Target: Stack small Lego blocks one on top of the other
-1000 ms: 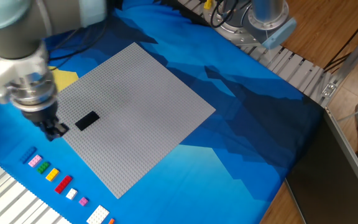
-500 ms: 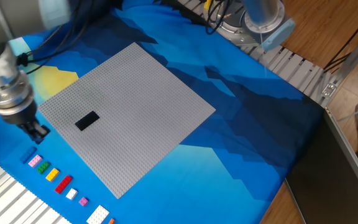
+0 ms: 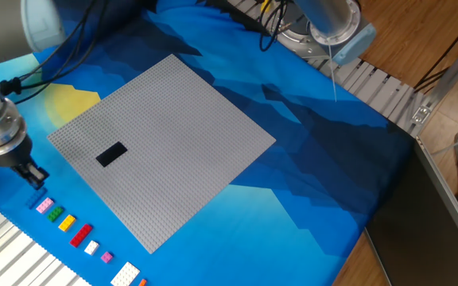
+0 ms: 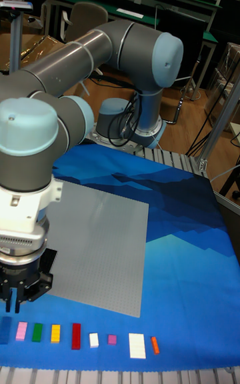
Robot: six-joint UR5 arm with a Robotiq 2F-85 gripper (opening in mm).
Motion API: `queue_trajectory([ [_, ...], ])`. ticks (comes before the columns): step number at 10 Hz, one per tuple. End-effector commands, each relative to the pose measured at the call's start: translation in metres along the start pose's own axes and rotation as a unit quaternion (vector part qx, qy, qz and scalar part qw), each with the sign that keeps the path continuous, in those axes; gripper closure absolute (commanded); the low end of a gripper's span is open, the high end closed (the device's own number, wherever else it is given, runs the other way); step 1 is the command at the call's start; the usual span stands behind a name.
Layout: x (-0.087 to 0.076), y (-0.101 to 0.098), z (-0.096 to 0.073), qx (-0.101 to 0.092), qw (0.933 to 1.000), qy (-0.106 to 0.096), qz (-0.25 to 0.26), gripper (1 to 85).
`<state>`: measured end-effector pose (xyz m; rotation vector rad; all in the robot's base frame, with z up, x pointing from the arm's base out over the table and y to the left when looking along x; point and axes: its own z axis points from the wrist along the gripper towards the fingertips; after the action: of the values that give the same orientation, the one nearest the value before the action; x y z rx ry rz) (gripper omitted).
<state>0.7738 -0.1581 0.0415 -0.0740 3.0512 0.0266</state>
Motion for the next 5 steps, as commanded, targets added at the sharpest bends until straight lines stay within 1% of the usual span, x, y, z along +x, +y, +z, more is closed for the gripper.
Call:
queue_trajectory([
  [1,-0.0074,-0.0054,0.0081,-0.004,1.0,-0.004,0.001,65.7],
  [2,-0.0086,-0.0056,0.0105,-0.004,1.0,-0.005,-0.001,65.7],
  [4,-0.0126,-0.0017,0.0154,-0.008,0.9999,-0.01,-0.008,62.7],
  [5,-0.0141,-0.0022,0.0165,-0.007,0.9998,-0.013,-0.016,61.7],
])
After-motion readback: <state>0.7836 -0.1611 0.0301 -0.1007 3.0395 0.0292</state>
